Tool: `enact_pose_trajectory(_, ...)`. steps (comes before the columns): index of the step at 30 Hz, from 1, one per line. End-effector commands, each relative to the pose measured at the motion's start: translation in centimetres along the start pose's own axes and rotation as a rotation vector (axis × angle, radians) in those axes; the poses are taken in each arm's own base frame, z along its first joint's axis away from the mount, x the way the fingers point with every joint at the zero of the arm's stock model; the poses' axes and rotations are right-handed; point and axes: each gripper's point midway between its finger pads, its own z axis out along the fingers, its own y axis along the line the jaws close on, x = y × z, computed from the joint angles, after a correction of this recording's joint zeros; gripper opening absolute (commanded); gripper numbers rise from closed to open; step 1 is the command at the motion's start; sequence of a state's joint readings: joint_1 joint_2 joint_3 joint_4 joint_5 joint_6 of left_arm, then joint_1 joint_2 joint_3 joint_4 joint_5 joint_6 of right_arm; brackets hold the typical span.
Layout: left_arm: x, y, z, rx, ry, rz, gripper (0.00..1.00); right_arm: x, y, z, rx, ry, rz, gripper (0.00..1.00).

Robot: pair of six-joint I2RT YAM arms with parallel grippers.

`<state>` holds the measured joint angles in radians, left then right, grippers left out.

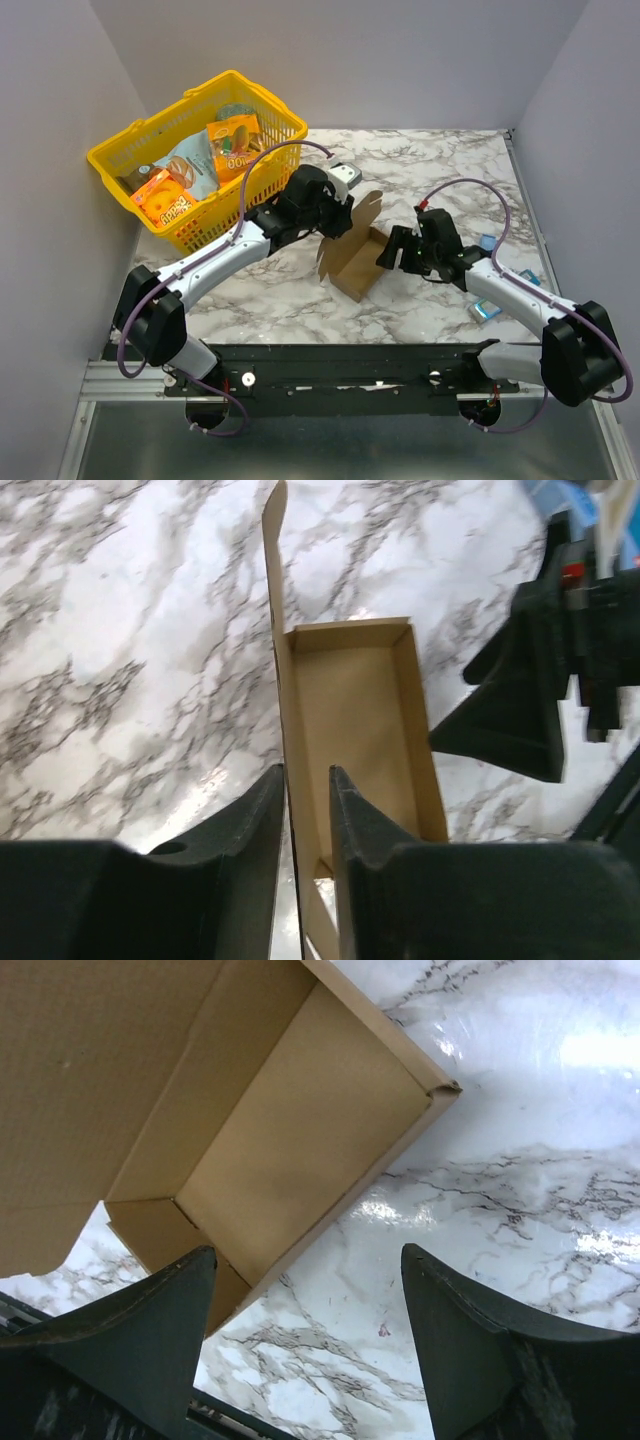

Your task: Fold the paper box

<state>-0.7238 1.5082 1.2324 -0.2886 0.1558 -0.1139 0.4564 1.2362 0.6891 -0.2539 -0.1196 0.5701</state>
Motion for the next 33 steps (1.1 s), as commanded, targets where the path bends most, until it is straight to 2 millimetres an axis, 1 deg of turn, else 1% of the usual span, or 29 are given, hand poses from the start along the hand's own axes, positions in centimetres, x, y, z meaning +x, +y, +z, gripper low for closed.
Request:
enact_pose_trajectory(1,-2.0,-4.0,-1.0,0.201,-0.1,-0.088,0.48,0.8,-1.0,0.6,0.03,0.002,0.025,0.81)
enact_pose_trajectory(2,-2.4,-4.2,-1.3,0.209,-0.112,-0.088,0.54,0.9,-1.0,0.7,0.025,0.005,0.03,0.81)
enact_pose_trajectory(3,-2.5,-4.3,-1.5,0.214,-0.118,-0.087,0.62,1.0,-0.9,0.7,0.021,0.008,0.031,0.81)
enact_pose_trajectory(5,-3.3,-4.4,-2.1,0.213,-0.141,-0.081,0.71,1.0,-0.8,0.7,0.014,0.005,0.038,0.81)
enact_pose_trajectory(6,-3.6,-4.2,-2.4,0.206,-0.152,-0.078,0.82,1.0,-0.8,0.7,0.012,0.003,0.039,0.8)
enact_pose_trajectory(7,-4.0,-4.0,-2.7,0.193,-0.164,-0.077,0.86,1.0,-0.8,0.6,0.009,-0.001,0.04,0.8)
enact_pose_trajectory(8,-4.6,-3.8,-3.5,0.182,-0.188,-0.072,0.89,0.8,-0.6,0.4,0.004,-0.008,0.039,0.8)
enact_pose_trajectory(9,-5.1,-3.6,-4.0,0.171,-0.206,-0.074,0.94,0.8,-0.6,0.3,0.002,-0.012,0.04,0.8)
enact_pose_trajectory(10,-5.5,-3.2,-4.5,0.156,-0.227,-0.076,0.96,0.6,-0.6,0.3,0.001,-0.018,0.04,0.8)
enact_pose_trajectory(11,-6.4,-2.9,-5.7,0.143,-0.267,-0.08,0.99,0.7,-0.5,0.2,-0.003,-0.019,0.042,0.8)
enact_pose_trajectory(13,-7.0,-1.4,-6.8,0.106,-0.303,-0.12,0.99,0.4,-0.4,0.0,-0.01,-0.028,0.051,0.8)
enact_pose_trajectory(14,-7.6,-0.4,-7.7,0.064,-0.335,-0.143,0.99,0.5,-0.4,-0.1,-0.018,-0.019,0.06,0.8)
enact_pose_trajectory(15,-7.5,1.6,-8.1,0.013,-0.343,-0.209,0.99,0.6,-0.5,0.0,-0.021,-0.012,0.068,0.79)
enact_pose_trajectory(18,-4.8,5.6,-7.8,-0.093,-0.289,-0.329,0.99,0.5,-1.5,0.0,-0.011,-0.008,0.101,0.75)
enact_pose_trajectory(19,-2.9,7.1,-7.5,-0.135,-0.239,-0.379,0.98,0.2,-1.8,-0.1,-0.007,-0.02,0.103,0.74)
enact_pose_trajectory(20,-1.8,7.5,-7.2,-0.151,-0.213,-0.395,0.98,0.3,-2.0,-0.2,-0.002,-0.022,0.105,0.73)
enact_pose_trajectory(21,-0.9,8.1,-6.9,-0.184,-0.194,-0.402,0.97,0.7,-2.4,-0.1,0.005,-0.013,0.11,0.71)
enact_pose_trajectory(22,0.8,8.1,-6.5,-0.189,-0.159,-0.413,0.96,0.8,-2.7,-0.3,0.011,-0.014,0.117,0.7)
enact_pose_trajectory(24,2.5,8.2,-6.0,-0.197,-0.124,-0.428,0.95,1.3,-3.0,-0.3,0.016,-0.005,0.124,0.67)
enact_pose_trajectory(25,3.9,8.3,-5.7,-0.206,-0.098,-0.442,0.95,2.1,-3.4,-0.2,0.025,0.012,0.134,0.67)
enact_pose_trajectory(27,5.1,8.4,-5.5,-0.219,-0.082,-0.466,0.94,2.7,-3.7,-0.2,0.026,0.026,0.142,0.65)
enact_pose_trajectory(28,6.1,8.5,-5.2,-0.224,-0.072,-0.477,0.94,3.4,-4.0,-0.1,0.035,0.039,0.147,0.65)
enact_pose_trajectory(31,7.0,7.9,-4.8,-0.205,-0.07,-0.493,0.93,4.2,-4.5,0.2,0.048,0.063,0.144,0.63)
enact_pose_trajectory(33,8.2,7.4,-4.1,-0.189,-0.043,-0.501,0.93,4.6,-4.8,0.6,0.052,0.081,0.139,0.63)
